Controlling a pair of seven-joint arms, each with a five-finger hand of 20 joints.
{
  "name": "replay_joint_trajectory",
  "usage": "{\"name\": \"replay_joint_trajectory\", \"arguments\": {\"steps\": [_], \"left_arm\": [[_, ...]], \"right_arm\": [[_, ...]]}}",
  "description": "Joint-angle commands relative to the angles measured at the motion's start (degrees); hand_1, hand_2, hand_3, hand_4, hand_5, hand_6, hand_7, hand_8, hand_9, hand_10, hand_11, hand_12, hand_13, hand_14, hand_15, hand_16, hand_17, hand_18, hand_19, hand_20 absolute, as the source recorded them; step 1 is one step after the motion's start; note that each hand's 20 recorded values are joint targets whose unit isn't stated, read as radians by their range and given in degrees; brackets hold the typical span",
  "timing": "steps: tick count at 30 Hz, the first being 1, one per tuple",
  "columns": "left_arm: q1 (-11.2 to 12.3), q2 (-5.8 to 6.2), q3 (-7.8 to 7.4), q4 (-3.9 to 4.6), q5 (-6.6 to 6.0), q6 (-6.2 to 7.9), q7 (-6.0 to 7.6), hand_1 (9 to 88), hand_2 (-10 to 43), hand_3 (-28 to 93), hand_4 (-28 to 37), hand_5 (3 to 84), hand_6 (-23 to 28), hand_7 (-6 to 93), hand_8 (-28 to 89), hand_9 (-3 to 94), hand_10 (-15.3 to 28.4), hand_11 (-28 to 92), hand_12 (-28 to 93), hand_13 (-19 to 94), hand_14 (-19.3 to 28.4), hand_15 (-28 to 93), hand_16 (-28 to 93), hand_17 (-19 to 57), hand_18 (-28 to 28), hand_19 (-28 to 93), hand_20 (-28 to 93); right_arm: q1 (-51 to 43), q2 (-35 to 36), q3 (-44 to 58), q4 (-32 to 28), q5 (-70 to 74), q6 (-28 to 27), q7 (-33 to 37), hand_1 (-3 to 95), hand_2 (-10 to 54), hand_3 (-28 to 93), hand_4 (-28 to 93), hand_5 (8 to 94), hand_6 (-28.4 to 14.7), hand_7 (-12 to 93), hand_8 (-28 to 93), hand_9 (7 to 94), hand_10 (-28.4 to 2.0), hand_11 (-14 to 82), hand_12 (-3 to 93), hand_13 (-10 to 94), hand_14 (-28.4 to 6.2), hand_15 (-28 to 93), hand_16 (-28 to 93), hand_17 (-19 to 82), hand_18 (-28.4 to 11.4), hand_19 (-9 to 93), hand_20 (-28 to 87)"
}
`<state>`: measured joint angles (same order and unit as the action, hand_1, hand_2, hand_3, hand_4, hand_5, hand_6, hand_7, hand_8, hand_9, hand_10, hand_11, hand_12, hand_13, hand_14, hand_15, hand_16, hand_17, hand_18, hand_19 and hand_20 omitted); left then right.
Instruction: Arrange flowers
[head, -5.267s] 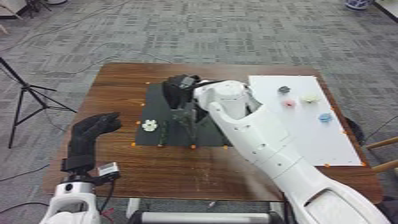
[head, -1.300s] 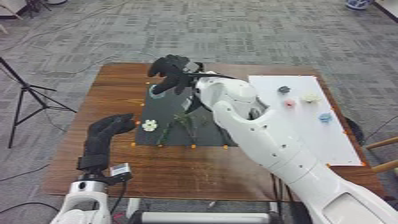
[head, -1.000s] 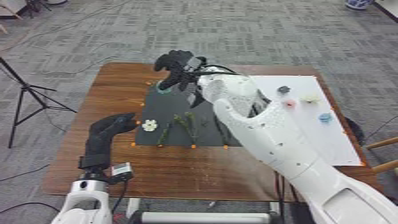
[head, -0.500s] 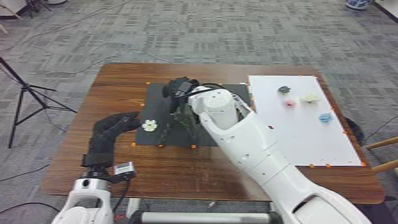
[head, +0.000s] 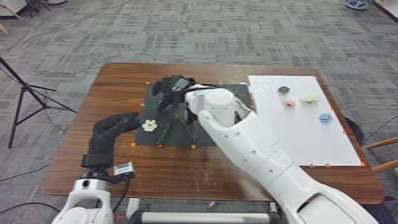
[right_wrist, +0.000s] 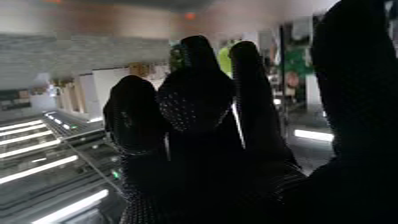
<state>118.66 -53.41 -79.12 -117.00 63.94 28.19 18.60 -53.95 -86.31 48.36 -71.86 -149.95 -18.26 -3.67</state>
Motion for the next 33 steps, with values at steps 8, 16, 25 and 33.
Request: {"name": "replay_joint_trajectory", "arguments": {"steps": [8,16,25,33], "left_arm": [[3.0,-1.75,-1.72,-1.10,0.20,0.57,-1.47,30.3,1.4,69,-21.3,53.6,1.5,21.3,-10,56.0,13.9,27,14,47,17.0,35,1,6.2,14.7,26,24],[6.9,-1.79,-3.42,-2.40,0.79,0.98,-1.44,30.4,1.4,68,-21.4,53.6,1.4,21.3,-10,56.1,13.8,27,15,47,17.1,35,1,6.2,14.7,26,24],[7.7,-1.79,-3.45,-2.70,1.16,0.68,-1.72,30.4,1.5,68,-21.3,53.6,1.5,21.4,-10,55.9,13.8,27,14,47,17.1,35,1,6.1,14.7,26,24],[9.1,-2.03,-4.29,-3.15,1.10,0.73,-2.06,30.4,1.5,68,-21.4,53.5,1.5,21.4,-10,55.9,13.9,27,14,47,17.0,35,1,6.1,14.7,26,24]], "right_arm": [[-2.3,26.0,0.7,-23.8,18.6,13.0,2.8,36.2,-9.5,61,-21,46.3,-1.2,14,-7,54.6,-12.9,7.8,17.6,79,-5.2,68,31,51,-17.7,93,58],[-14.4,42.2,10.7,-30.9,22.0,21.5,5.3,37.9,-9.5,61,-20,55.0,0.1,18,-8,67.0,-12.0,14.4,19.7,79,-5.0,67,30,51,-17.0,93,56],[-24.2,46.9,22.7,-27.8,20.4,19.2,8.6,38.1,-9.5,62,-20,55.8,0.4,19,-8,67.6,-11.8,17.4,21.7,79,-5.0,66,31,51,-16.9,93,55],[-29.4,47.4,29.7,-23.2,20.2,16.9,10.4,38.1,-9.5,63,-20,56.6,0.7,20,-8,67.7,-12.1,18.1,22.1,79,-4.9,65,32,50,-16.8,93,55]]}}
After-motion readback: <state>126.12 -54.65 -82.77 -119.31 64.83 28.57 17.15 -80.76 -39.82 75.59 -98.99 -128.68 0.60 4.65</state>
